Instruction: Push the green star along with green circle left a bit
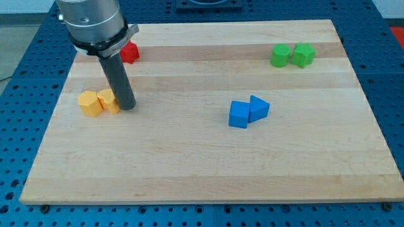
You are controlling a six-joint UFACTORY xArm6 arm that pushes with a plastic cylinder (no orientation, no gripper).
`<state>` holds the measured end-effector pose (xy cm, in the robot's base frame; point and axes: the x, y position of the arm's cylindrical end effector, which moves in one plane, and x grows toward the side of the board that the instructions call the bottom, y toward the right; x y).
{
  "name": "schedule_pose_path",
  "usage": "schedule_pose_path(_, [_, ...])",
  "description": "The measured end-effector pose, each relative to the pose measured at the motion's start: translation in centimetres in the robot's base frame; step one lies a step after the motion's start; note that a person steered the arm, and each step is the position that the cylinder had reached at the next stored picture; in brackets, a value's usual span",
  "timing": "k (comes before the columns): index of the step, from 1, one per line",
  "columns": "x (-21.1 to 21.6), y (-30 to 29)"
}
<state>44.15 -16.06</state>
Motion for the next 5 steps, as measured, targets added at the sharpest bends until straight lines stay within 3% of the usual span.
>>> schedule_pose_path(1, [0.0, 0.5])
schedule_pose_path(2, [-0.4, 4.5])
schedule_pose_path(5, [-14.4, 5.7])
